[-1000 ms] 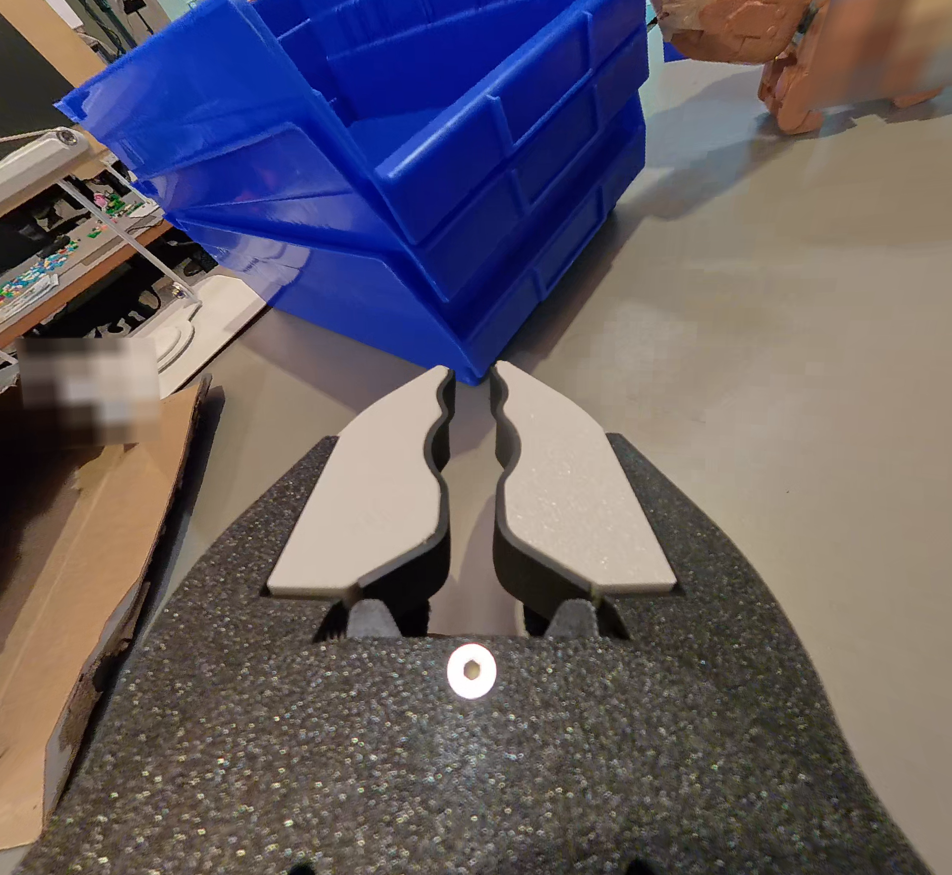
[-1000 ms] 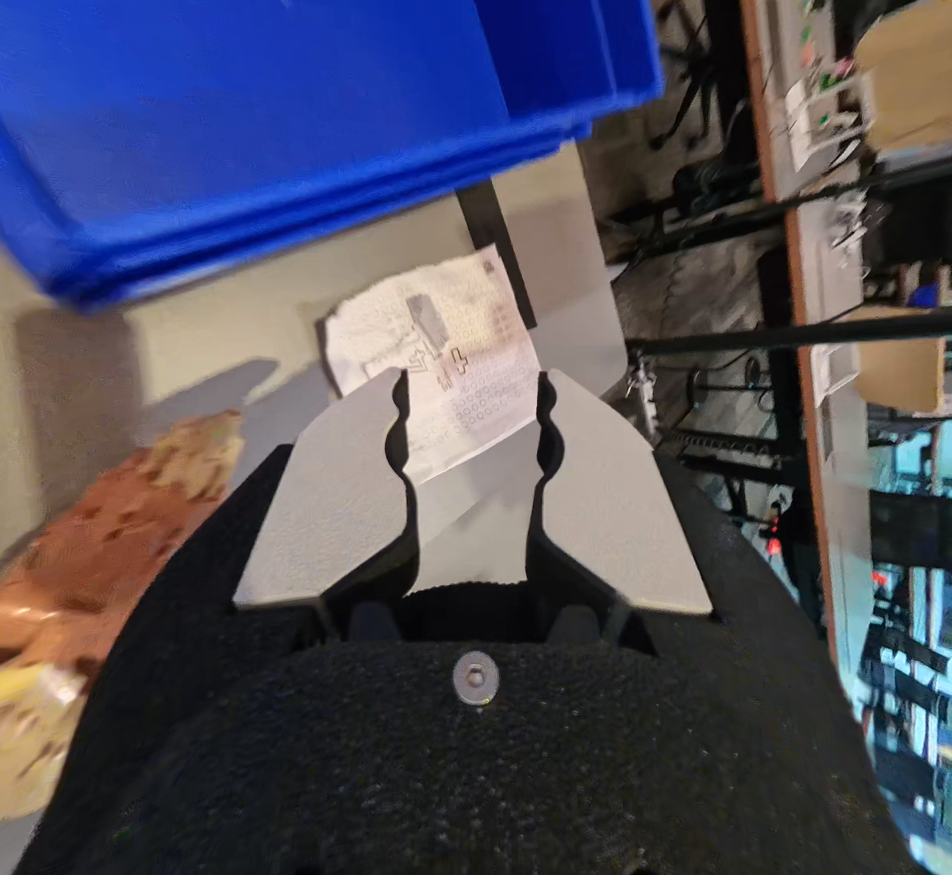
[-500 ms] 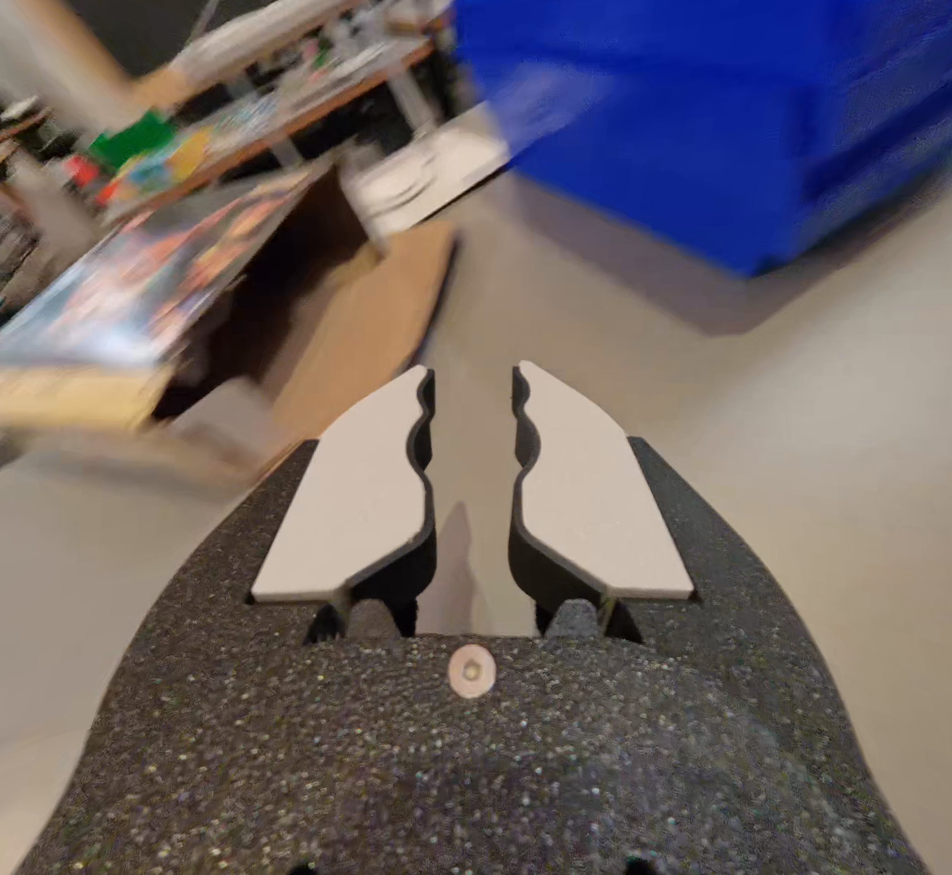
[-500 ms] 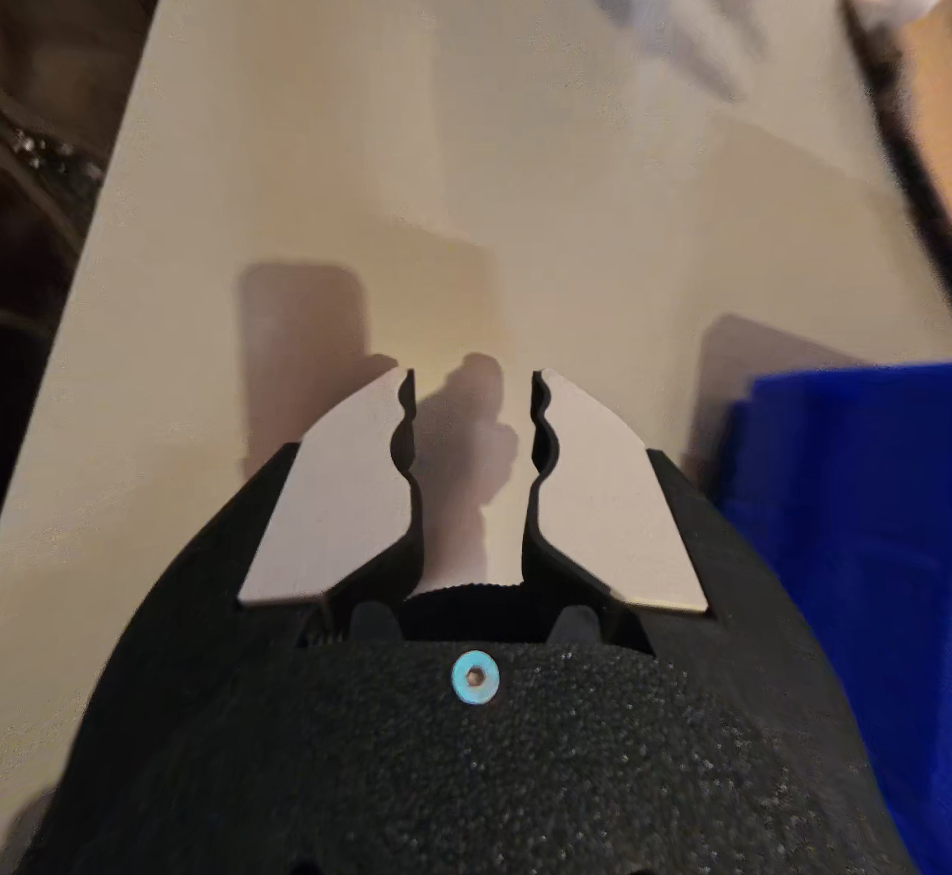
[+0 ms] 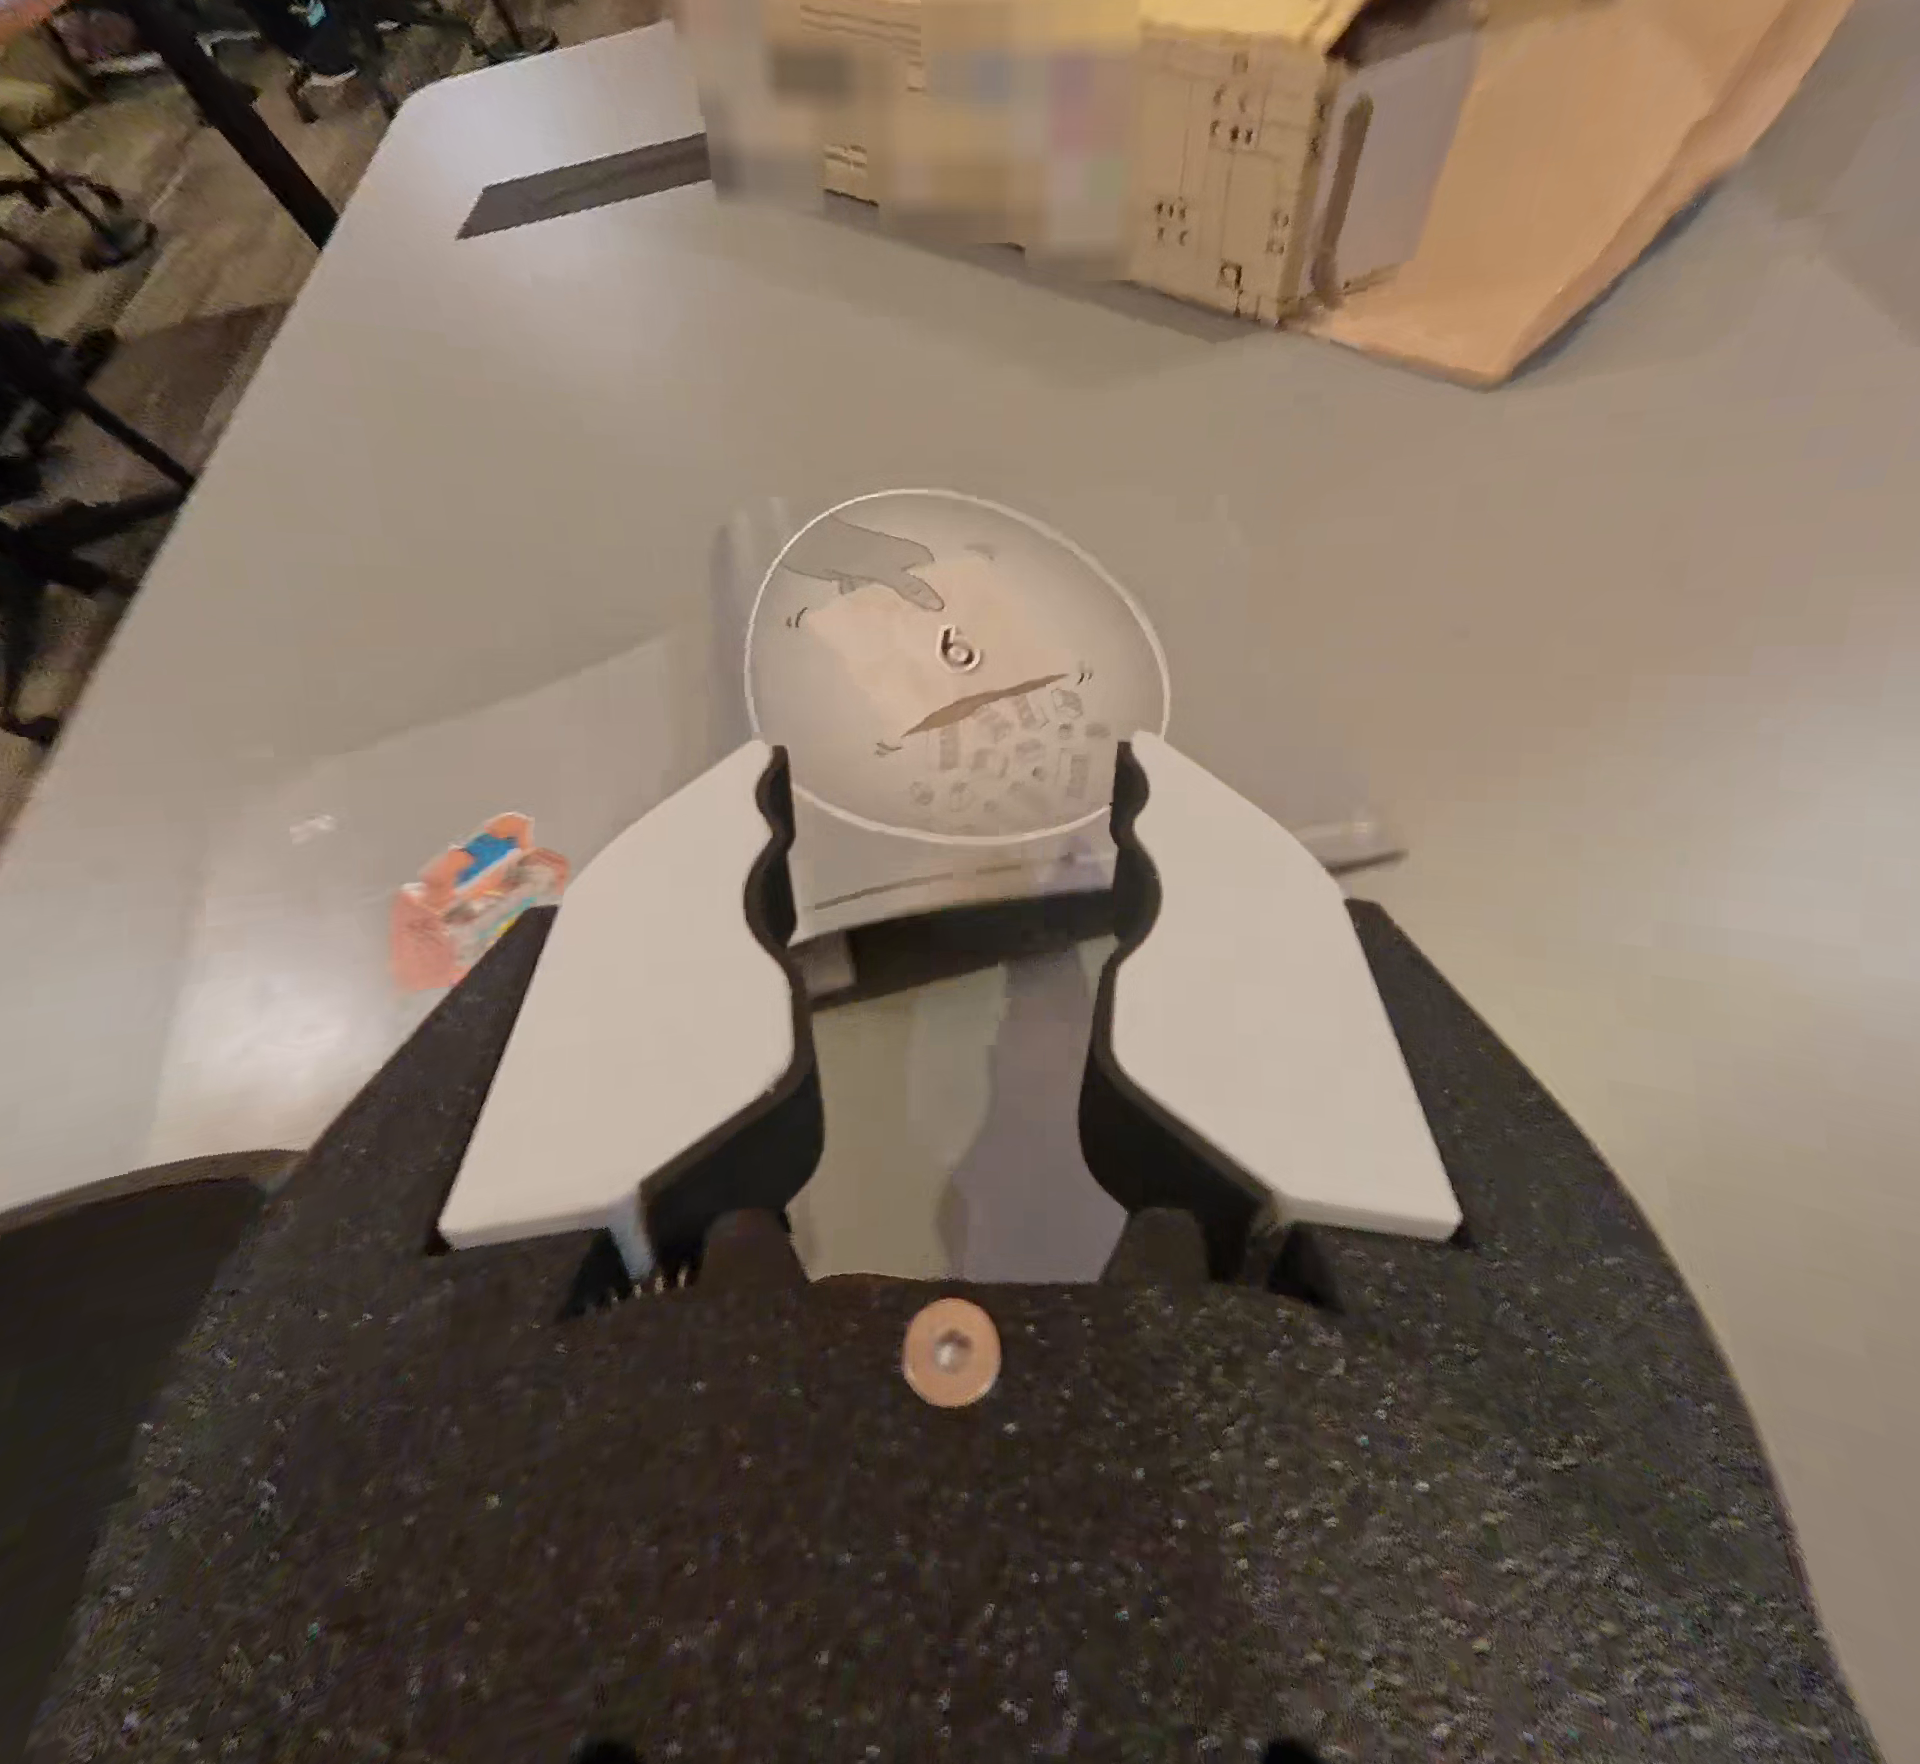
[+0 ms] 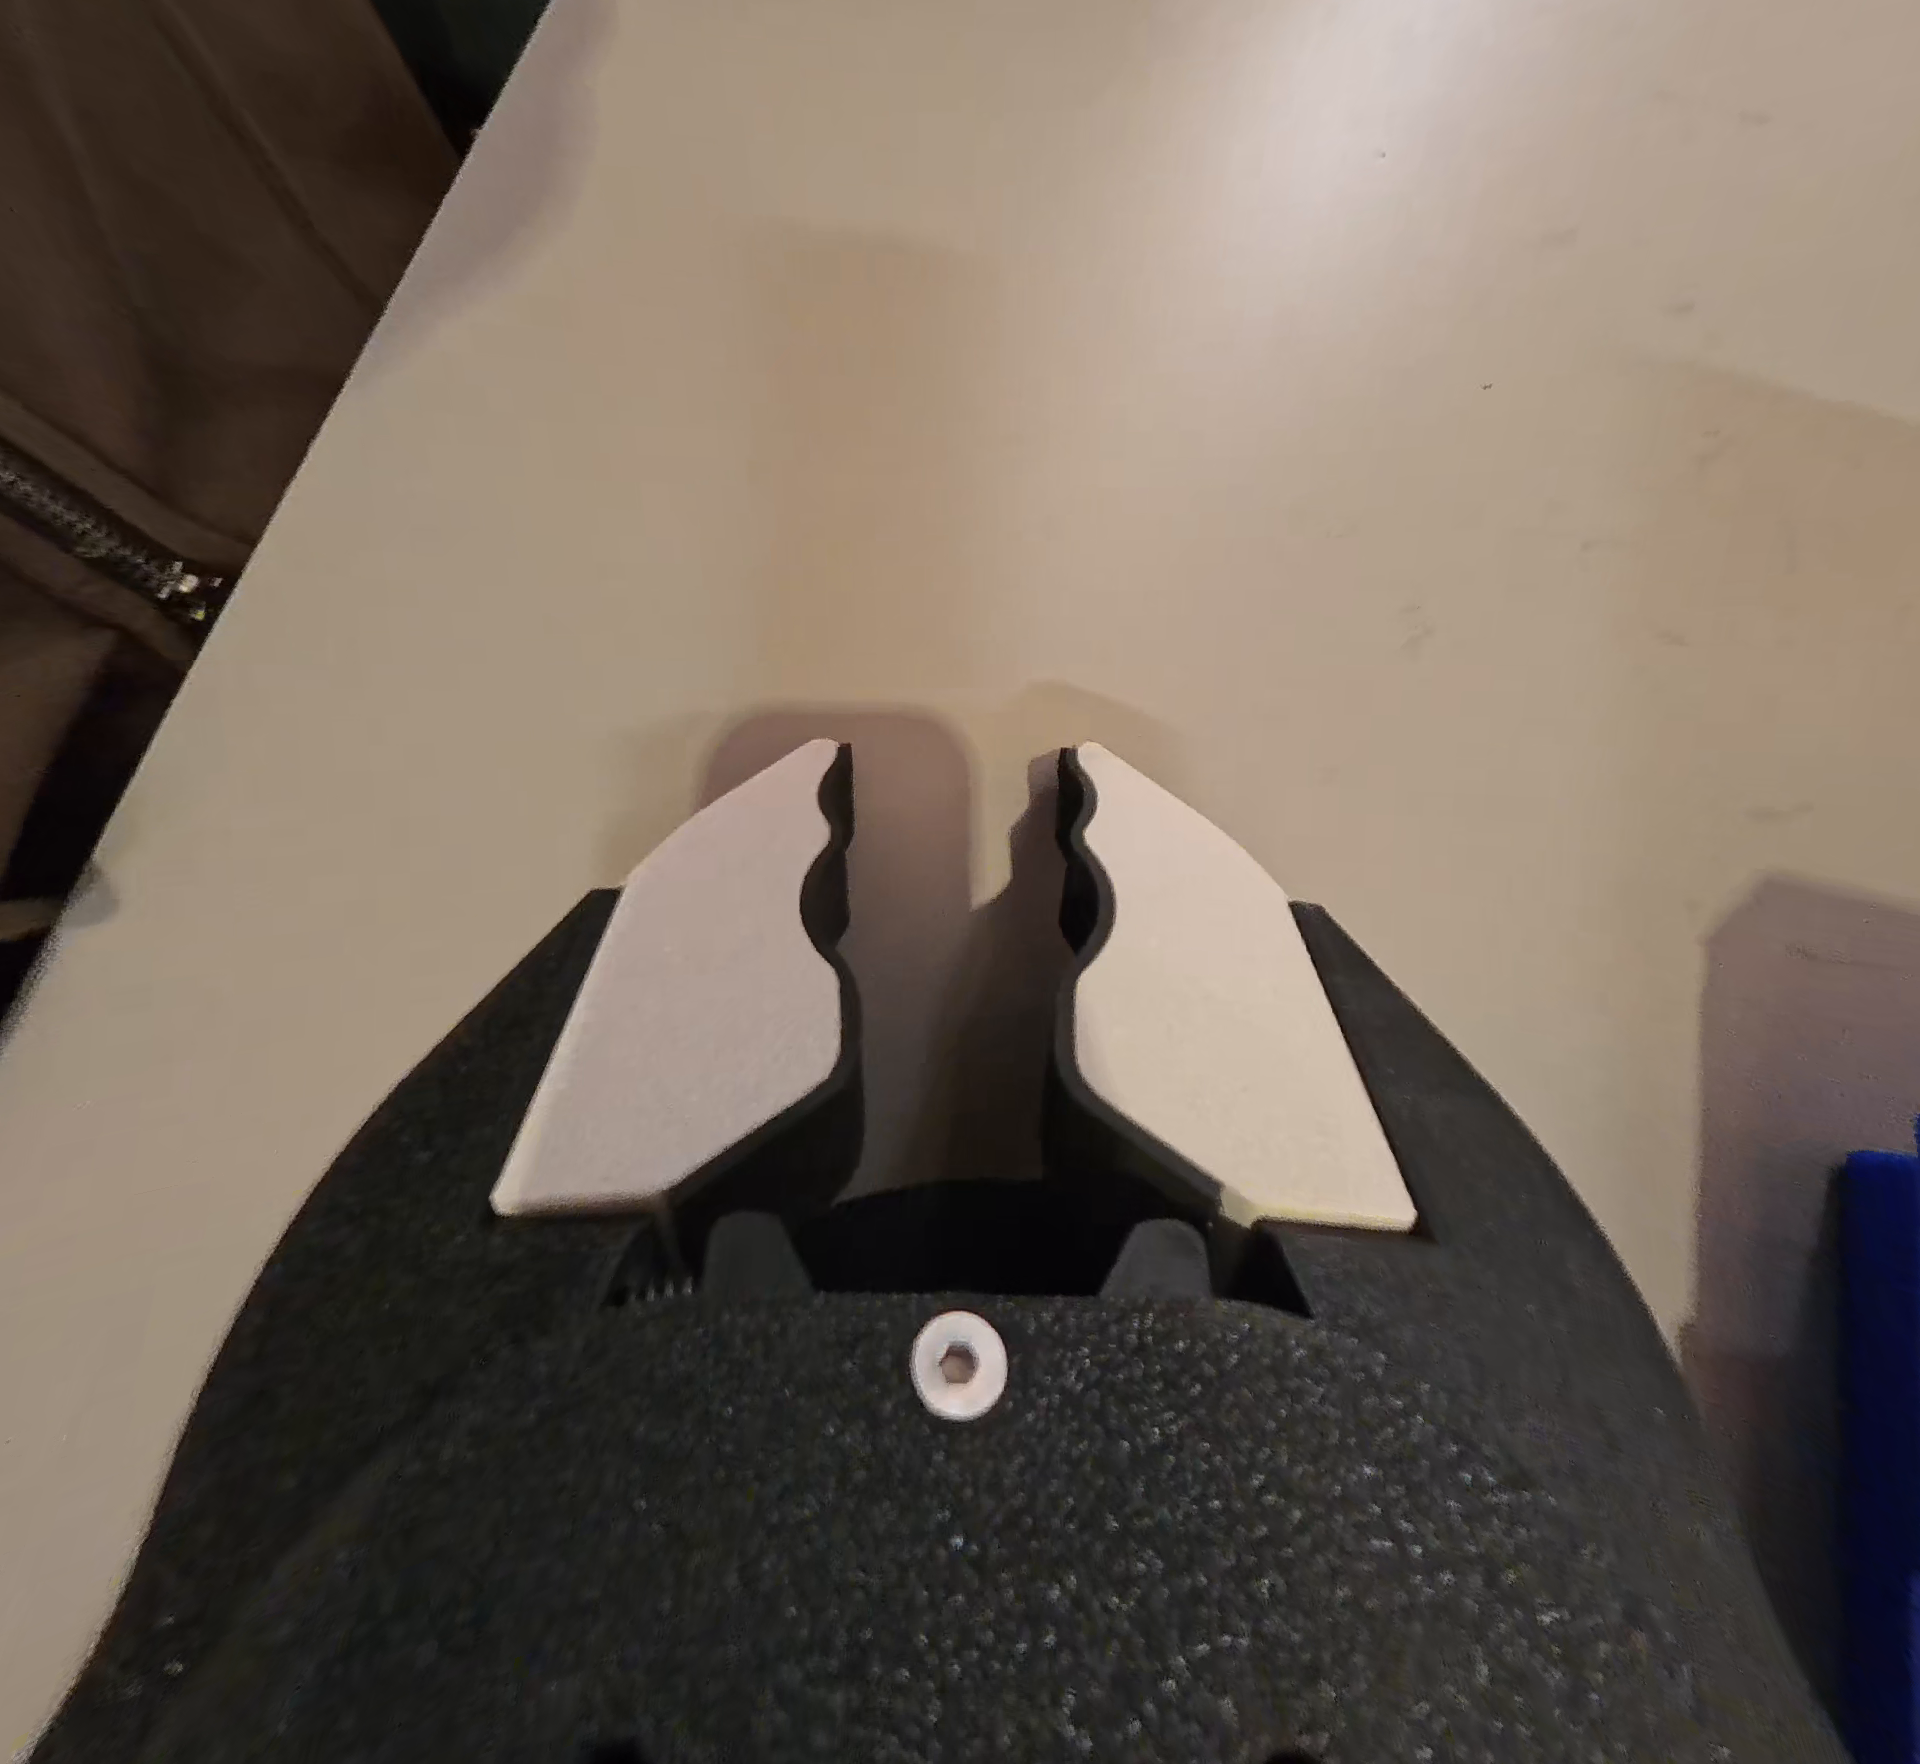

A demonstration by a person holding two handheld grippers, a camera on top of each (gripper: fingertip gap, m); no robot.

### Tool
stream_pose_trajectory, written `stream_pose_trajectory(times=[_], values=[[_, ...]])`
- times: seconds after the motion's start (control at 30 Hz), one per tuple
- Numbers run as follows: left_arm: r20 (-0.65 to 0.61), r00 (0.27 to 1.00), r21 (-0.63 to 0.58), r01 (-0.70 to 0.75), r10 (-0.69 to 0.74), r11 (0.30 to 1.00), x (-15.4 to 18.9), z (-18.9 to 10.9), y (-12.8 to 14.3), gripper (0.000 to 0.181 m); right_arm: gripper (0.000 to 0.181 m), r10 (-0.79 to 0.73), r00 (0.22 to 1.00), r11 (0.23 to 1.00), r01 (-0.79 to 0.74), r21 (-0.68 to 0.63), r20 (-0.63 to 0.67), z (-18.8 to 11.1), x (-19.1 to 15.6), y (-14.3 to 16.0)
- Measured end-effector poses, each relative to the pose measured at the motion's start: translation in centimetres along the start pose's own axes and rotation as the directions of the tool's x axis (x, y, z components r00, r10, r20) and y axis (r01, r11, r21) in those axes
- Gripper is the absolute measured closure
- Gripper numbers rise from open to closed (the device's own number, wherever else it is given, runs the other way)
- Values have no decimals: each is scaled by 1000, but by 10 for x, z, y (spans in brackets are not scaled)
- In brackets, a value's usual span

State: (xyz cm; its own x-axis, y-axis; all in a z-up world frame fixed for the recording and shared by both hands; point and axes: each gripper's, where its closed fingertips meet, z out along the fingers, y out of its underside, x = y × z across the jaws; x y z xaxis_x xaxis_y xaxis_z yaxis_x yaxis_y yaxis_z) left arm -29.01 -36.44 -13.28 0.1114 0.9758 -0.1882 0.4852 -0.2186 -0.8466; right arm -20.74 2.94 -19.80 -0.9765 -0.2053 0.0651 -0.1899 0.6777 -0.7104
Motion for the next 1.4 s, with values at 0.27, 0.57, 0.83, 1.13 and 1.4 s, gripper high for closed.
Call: stream_pose_trajectory(times=[0.27, 0.57, 0.83, 1.13, 1.4], values=[[158, 928, -327, -275, 339, 904, -36, -1, 51, 119, 144, -19, 999, 1000, 19, 11, 27, -2, -5, 0], [267, 895, -212, -307, 357, 928, -39, 31, 38, 179, 144, -30, 999, 999, 29, 24, 13, -3, -6, 0], [89, 916, -92, -384, 392, 919, 78, 18, 21, 173, 145, -28, 1000, 999, 27, 27, 7, -3, -4, -1], [-313, 932, 79, -167, 184, 983, 187, -23, -13, 111, 145, -34, 999, 998, 34, 50, -4, -6, -5, -2], [-260, 958, -81, 99, -117, 992, 81, -19, 33, 108, 144, -45, 999, 997, 43, 71, 26, -8, -10, -4]])
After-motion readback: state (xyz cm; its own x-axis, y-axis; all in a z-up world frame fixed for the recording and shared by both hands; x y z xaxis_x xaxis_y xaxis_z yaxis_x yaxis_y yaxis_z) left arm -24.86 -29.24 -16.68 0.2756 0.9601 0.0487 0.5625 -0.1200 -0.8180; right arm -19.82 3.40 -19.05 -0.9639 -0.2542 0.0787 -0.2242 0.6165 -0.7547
